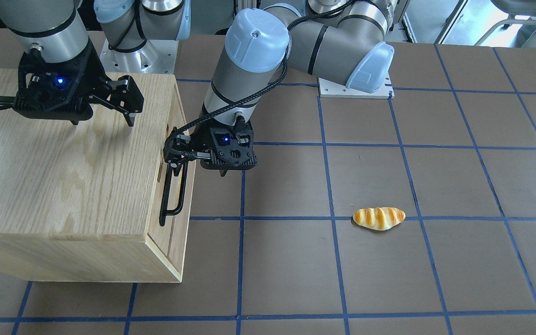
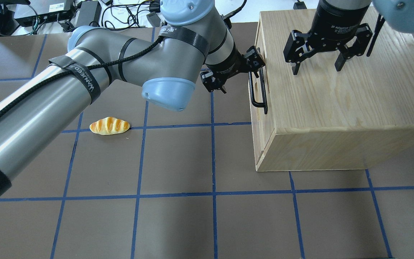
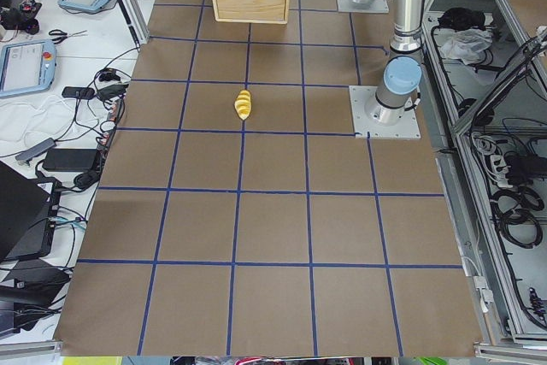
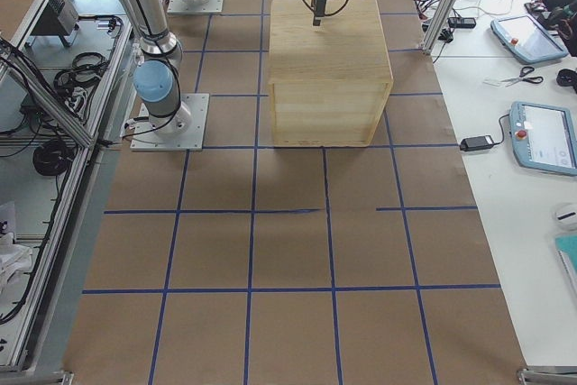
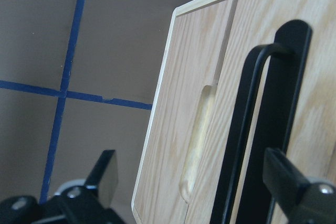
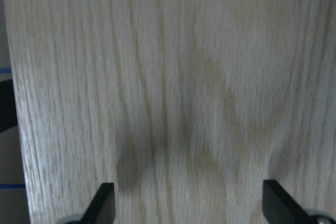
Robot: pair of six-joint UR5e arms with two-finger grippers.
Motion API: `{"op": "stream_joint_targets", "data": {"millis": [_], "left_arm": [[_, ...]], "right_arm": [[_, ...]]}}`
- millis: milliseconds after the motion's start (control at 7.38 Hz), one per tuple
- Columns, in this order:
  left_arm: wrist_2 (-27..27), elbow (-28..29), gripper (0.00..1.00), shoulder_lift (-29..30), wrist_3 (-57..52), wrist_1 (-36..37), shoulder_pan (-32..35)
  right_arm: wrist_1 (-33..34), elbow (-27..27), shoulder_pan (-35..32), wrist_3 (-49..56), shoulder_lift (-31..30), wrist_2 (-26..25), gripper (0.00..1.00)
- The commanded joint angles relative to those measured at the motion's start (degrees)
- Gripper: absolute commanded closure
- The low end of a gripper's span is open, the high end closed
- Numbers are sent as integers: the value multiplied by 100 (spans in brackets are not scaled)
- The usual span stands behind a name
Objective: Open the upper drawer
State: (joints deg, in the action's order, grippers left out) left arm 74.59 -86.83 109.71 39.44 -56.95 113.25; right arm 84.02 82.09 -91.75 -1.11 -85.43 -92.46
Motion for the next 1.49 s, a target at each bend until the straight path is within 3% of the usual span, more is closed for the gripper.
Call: {"op": "stream_joint_targets", "data": {"millis": [0, 1354], "left_arm": [[3, 0, 0, 59, -6, -1, 13], [460, 0, 0, 77, -226, -79, 12]], "right_arm": [[0, 0, -1, -3, 0, 0, 0], [0, 0, -1, -3, 0, 0, 0]]}}
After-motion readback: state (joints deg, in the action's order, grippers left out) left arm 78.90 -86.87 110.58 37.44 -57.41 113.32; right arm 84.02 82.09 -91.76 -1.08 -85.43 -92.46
